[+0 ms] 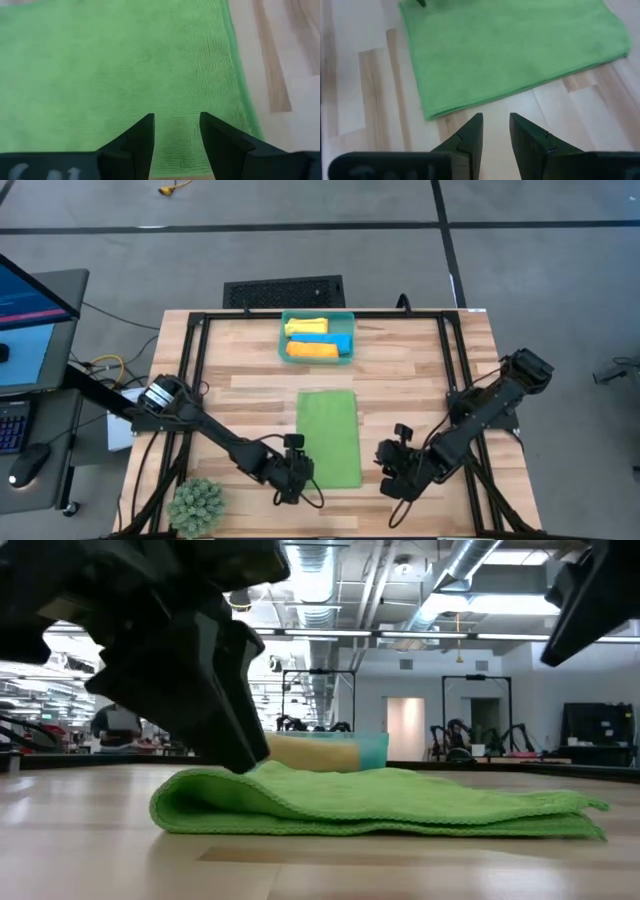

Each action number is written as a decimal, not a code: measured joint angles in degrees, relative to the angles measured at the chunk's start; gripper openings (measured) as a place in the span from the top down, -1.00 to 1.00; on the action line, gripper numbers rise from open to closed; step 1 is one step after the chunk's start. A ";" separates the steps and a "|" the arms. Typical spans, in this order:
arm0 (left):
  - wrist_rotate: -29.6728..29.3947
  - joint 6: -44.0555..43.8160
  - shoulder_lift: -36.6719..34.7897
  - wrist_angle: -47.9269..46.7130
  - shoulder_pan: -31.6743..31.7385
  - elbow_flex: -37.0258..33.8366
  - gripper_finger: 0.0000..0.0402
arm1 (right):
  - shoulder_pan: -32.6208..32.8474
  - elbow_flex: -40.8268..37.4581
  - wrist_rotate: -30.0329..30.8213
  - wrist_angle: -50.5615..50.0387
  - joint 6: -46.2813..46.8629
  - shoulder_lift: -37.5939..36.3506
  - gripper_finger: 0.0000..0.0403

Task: Roll microfiber towels into tight, uniform cylinder then place into a basket
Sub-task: Fold the green microfiber towel

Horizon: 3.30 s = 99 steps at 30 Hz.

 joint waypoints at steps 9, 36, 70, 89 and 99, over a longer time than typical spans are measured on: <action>-3.32 1.86 -2.70 -1.55 -1.56 0.02 0.25 | -0.68 0.07 0.00 0.28 -5.79 0.00 0.41; -20.00 -0.14 -5.60 -0.17 -14.50 8.46 0.25 | 10.63 4.31 4.76 20.72 -27.29 0.00 0.41; -17.79 -1.07 -5.52 -5.19 -12.73 5.22 0.25 | -0.75 4.33 -2.03 22.85 -30.24 6.19 0.41; -7.79 -4.58 -5.52 -5.42 -8.54 5.22 0.25 | 0.00 4.32 -1.75 24.26 -37.60 6.16 0.07; -8.36 -2.90 -5.52 9.16 -12.48 5.22 0.25 | 7.19 4.31 -1.61 30.90 -35.91 6.54 0.14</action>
